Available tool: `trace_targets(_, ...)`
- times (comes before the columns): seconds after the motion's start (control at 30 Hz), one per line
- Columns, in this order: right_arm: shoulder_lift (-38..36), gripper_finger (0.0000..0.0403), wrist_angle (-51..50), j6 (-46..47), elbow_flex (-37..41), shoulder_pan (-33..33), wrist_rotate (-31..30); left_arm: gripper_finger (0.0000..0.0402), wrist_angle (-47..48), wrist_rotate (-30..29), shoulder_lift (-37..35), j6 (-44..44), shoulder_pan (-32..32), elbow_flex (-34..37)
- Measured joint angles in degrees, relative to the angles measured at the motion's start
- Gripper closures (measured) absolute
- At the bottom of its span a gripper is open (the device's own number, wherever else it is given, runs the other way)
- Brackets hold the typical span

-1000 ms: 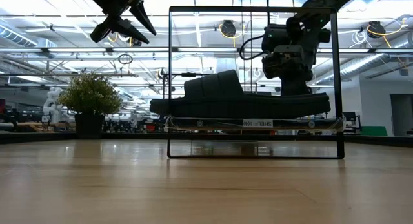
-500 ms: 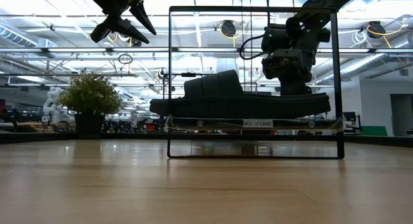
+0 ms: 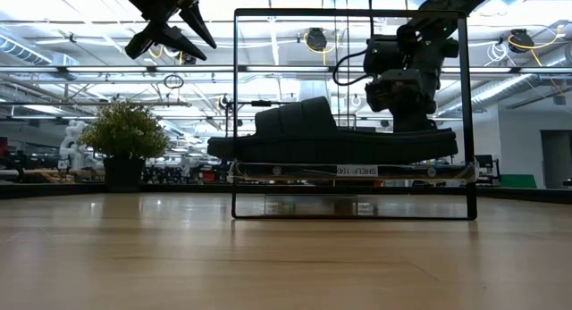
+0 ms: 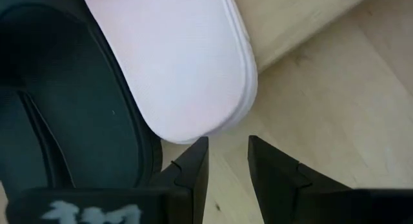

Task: Pick and place slides into the shelf
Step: Put the pink slipper on the shelf

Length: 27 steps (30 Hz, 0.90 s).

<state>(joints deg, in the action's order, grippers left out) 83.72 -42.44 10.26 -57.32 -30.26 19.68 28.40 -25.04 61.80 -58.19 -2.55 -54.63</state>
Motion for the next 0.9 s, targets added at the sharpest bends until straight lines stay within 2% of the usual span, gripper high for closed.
trace_targets(0.23,0.4,0.0303,0.8,0.4,0.0,0.0,0.0,0.0286,0.0,-0.3,0.0,0.0,0.0,0.0)
trace_targets(0.5,4.0,0.0303,2.7,0.1,-0.1,0.0,0.9,0.0286,0.0,-0.5,0.0,0.0,-0.1,0.0)
trace_targets(0.9,3.5,0.0303,5.1,-0.5,0.0,-1.9,0.0,0.0286,-0.2,-1.0,0.0,-0.4,-0.1,0.0)
